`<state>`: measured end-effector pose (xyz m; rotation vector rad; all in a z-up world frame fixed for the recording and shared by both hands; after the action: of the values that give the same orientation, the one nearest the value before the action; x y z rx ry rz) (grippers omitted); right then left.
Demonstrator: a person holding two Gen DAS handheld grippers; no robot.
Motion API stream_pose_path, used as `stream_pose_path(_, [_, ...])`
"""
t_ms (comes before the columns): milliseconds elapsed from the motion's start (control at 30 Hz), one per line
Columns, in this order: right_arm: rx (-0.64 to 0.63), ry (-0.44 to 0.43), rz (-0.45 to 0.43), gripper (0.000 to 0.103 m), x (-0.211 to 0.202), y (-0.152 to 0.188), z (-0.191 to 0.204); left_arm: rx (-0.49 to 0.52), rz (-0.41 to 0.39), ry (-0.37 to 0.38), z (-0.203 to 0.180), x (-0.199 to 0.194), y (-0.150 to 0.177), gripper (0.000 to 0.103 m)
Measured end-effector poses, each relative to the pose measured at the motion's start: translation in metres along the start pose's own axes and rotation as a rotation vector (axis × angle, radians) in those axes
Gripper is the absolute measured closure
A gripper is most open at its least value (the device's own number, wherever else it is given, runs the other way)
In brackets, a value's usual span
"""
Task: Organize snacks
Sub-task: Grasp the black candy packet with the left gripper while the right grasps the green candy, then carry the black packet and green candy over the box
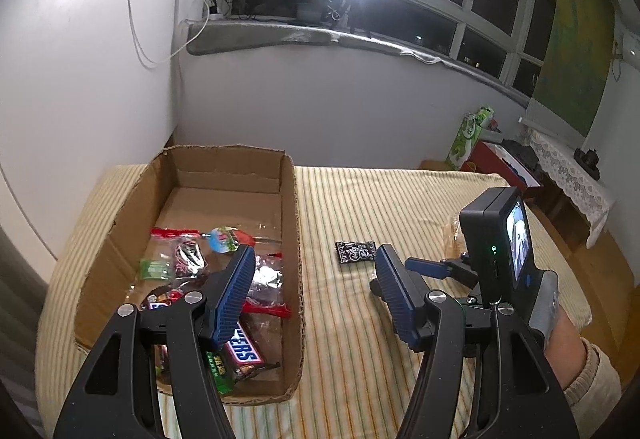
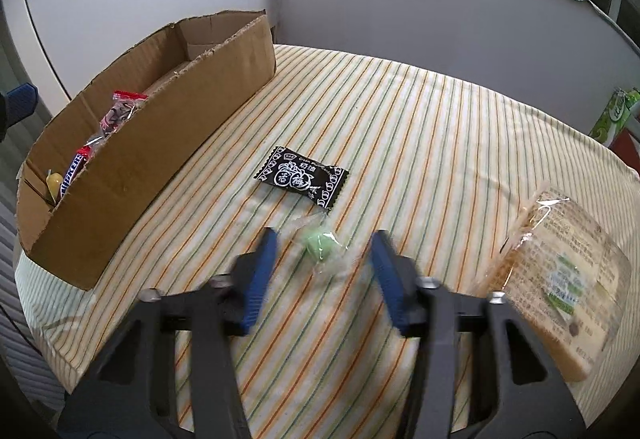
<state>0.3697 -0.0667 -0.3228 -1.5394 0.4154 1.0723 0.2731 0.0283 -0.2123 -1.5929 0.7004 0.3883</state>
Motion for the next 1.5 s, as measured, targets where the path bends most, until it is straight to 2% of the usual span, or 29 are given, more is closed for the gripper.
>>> stream_pose_path(100, [0.002, -0.011, 0.000, 0.078, -0.002, 0.002, 0.000, -0.003, 0.000, 0.010, -0.003, -0.001, 0.000, 0.041])
stream_pose_path(300, [0.012, -0.026, -0.011, 0.078, -0.011, 0.008, -0.002, 0.005, 0.010, 0.021, -0.014, 0.002, 0.000, 0.041])
stream_pose_path(533, [0.068, -0.043, -0.056, 0.078, -0.033, 0.018, -0.020, 0.044, 0.028, 0.036, -0.046, 0.016, -0.002, 0.041])
stream_pose_path(667, [0.091, -0.052, -0.060, 0.078, -0.036, 0.023, -0.030, 0.064, 0.066, 0.025, -0.064, 0.044, 0.000, 0.041])
stream_pose_path(767, [0.100, -0.053, -0.053, 0.078, -0.032, 0.024, -0.036, 0.079, 0.105, -0.013, -0.070, 0.074, 0.003, 0.041])
stream_pose_path(933, [0.086, -0.061, -0.059, 0.078, -0.031, 0.019, -0.034, 0.102, 0.187, -0.103, -0.062, 0.119, 0.015, 0.041])
stream_pose_path(1033, [0.089, -0.052, -0.066, 0.078, -0.030, 0.016, -0.037, 0.109, 0.225, -0.110, -0.057, 0.134, 0.022, 0.042])
stream_pose_path(1133, [0.100, -0.053, -0.080, 0.078, -0.034, 0.015, -0.044, 0.121, 0.255, -0.110, -0.057, 0.144, 0.030, 0.044])
stream_pose_path(1233, [0.098, -0.046, -0.083, 0.078, -0.034, 0.012, -0.044, 0.108, 0.275, -0.106, -0.053, 0.150, 0.033, 0.054])
stream_pose_path(1300, [0.098, -0.037, -0.084, 0.078, -0.033, 0.009, -0.046, 0.109, 0.273, -0.110, -0.052, 0.151, 0.031, 0.055])
stream_pose_path(1433, [0.103, -0.034, -0.088, 0.078, -0.033, 0.007, -0.048, 0.107, 0.271, -0.109, -0.052, 0.149, 0.031, 0.066])
stream_pose_path(1500, [0.107, -0.032, -0.092, 0.078, -0.034, 0.007, -0.048, 0.103, 0.268, -0.104, -0.050, 0.148, 0.030, 0.067])
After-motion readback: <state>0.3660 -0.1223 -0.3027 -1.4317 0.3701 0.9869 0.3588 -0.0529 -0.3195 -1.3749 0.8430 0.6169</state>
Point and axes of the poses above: each gripper's, at about its wrist camera, not at the fingertips, and x roughly the way its jaws point, z to its left, y to its underside, the point moved 9 cm from there along x, roughly the way its jaws point, and after that the axes turned 2 degrees about -y, right-handed, at the moved point
